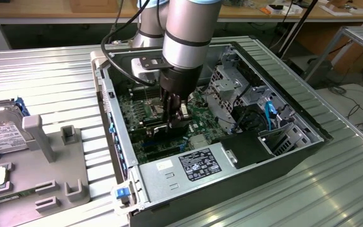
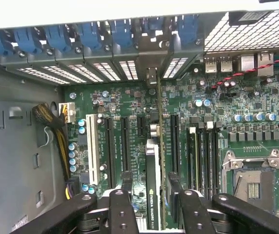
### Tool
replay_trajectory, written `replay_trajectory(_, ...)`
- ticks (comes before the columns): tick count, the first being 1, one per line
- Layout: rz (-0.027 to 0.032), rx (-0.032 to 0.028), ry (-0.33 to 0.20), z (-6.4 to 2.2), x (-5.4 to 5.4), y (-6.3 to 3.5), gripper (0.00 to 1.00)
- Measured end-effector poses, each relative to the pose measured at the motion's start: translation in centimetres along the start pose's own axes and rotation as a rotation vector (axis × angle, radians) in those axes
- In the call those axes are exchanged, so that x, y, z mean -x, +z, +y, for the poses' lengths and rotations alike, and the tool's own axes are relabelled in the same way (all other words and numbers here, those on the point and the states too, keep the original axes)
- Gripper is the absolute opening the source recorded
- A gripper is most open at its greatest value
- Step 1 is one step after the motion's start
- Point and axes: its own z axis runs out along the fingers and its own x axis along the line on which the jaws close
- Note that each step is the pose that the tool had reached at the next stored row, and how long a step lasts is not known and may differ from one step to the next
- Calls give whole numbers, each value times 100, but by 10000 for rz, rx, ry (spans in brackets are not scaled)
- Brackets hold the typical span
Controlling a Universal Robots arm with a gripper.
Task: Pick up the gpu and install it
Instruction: 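Insert the gpu into the slot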
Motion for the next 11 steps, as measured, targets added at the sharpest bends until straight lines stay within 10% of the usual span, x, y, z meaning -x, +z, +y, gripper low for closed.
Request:
replay_trajectory(7, 1, 0, 0, 0, 0, 0, 11)
replay_trajectory(11, 1, 0, 1, 0, 0, 0, 11)
